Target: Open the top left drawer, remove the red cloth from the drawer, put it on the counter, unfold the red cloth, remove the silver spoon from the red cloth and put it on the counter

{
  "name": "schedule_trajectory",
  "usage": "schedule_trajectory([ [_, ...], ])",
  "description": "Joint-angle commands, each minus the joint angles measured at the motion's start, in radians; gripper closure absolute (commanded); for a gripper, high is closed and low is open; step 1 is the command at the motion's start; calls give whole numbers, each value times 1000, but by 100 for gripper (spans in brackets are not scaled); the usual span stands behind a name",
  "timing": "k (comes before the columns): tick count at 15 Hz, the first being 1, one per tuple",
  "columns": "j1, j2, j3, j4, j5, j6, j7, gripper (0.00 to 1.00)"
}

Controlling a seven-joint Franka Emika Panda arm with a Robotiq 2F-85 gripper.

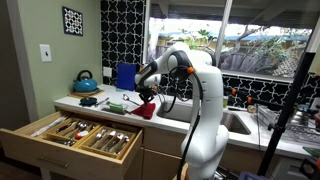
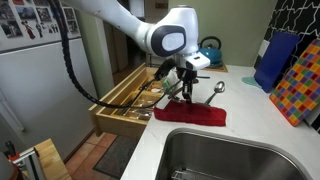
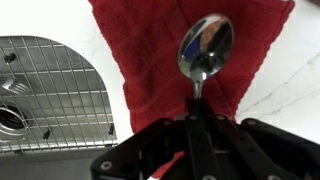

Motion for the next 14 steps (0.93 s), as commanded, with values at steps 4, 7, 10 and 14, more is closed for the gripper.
schedule_trajectory([
  [4,14,68,27,89,34,40,-6,98],
  [7,20,123,42,140,63,44,-13,98],
  [10,6,180,65,204,87,48,-126,98],
  [14,-5,259,88,295,145,32,-298,98],
])
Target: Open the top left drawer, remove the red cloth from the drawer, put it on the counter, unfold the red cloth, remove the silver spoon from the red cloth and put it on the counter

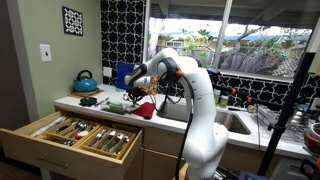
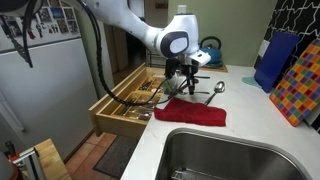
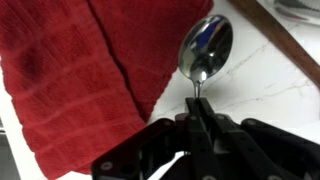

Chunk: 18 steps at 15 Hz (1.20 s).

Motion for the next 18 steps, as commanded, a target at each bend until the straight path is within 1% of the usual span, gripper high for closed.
schedule_trajectory([
  [1,-22,88,24,102,76,-25,-163,98],
  [3,-25,122,27,136,102,-34,-205,98],
  [4,-21,138,21,157,113,-60,-184,98],
  [6,-21,163,17,179,128,-44,-178,98],
  [8,-23,183,19,202,132,-60,-190,98],
  [9,-20,191,15,211,127,-65,-182,97],
  [10,-20,197,14,218,124,-75,-181,69],
  [11,-20,201,14,225,126,-86,-176,67],
  [12,-19,198,13,231,126,-91,-172,61],
  [13,-17,193,13,232,127,-90,-171,53],
  [15,-11,160,12,219,122,-80,-172,39],
  [16,-4,137,8,207,110,-72,-172,31],
  [17,13,102,-6,183,91,-67,-144,24],
  [18,22,70,-12,166,83,-62,-129,15],
])
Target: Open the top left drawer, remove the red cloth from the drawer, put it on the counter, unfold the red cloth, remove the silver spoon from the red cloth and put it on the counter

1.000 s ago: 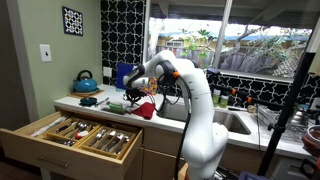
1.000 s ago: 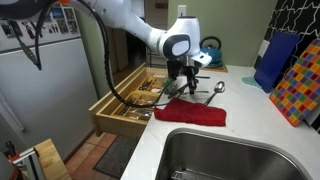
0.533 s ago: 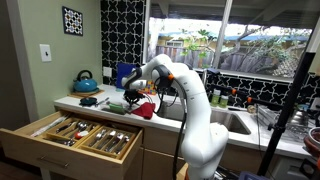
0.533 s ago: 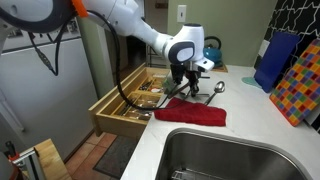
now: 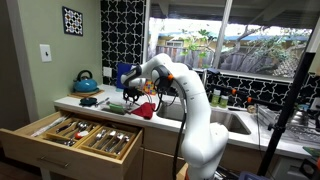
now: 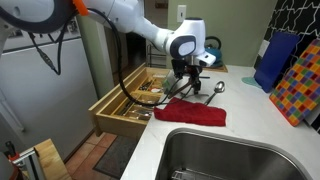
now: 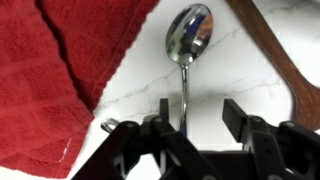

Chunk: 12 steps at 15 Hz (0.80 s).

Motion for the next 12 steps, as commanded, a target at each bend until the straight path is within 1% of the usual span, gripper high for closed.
schedule_trajectory([
  [1,35,-128,-25,-77,-18,-4,48,8],
  [2,50,-174,-39,-107,-33,-4,88,2],
  [3,68,-216,-55,-134,-55,-7,140,0],
  [4,82,-253,-67,-153,-79,-14,193,0],
  [5,101,-295,-84,-181,-117,-20,276,0],
  [7,147,-377,-125,-242,-224,-28,443,0],
  [9,174,-450,-143,-295,-325,-69,598,0],
  [10,181,-481,-143,-313,-370,-101,674,1],
  [11,143,-512,-97,-330,-421,-131,750,0],
  [12,138,-543,-81,-353,-457,-162,826,0],
])
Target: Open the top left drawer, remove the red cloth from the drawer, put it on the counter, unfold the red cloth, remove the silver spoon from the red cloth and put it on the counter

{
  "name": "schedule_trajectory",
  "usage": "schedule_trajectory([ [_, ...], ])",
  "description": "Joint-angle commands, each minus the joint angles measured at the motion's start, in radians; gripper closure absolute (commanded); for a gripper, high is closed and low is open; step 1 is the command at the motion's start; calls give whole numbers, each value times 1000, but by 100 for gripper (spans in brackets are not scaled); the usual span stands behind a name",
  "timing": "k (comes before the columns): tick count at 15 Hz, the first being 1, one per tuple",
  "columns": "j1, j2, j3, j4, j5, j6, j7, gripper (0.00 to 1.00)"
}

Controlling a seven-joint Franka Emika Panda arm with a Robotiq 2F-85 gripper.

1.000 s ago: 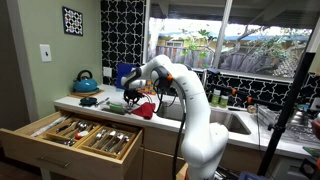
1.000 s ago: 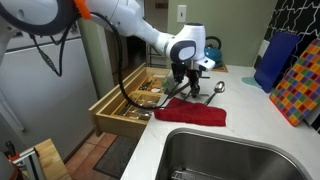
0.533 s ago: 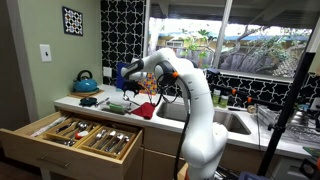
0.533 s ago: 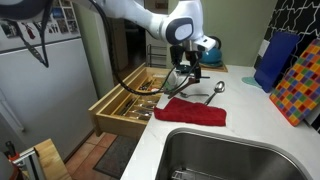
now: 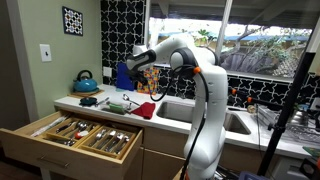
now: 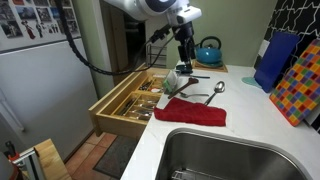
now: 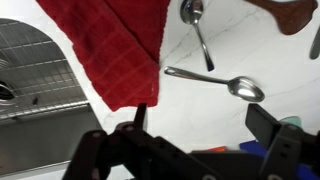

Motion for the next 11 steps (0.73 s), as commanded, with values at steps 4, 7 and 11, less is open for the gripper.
schedule_trajectory([
  [4,-48,-203,100,-176,-179,-161,421,0],
  [7,-70,-152,120,-108,-147,-145,345,0],
  [11,-76,-141,123,-104,-148,-144,345,0],
])
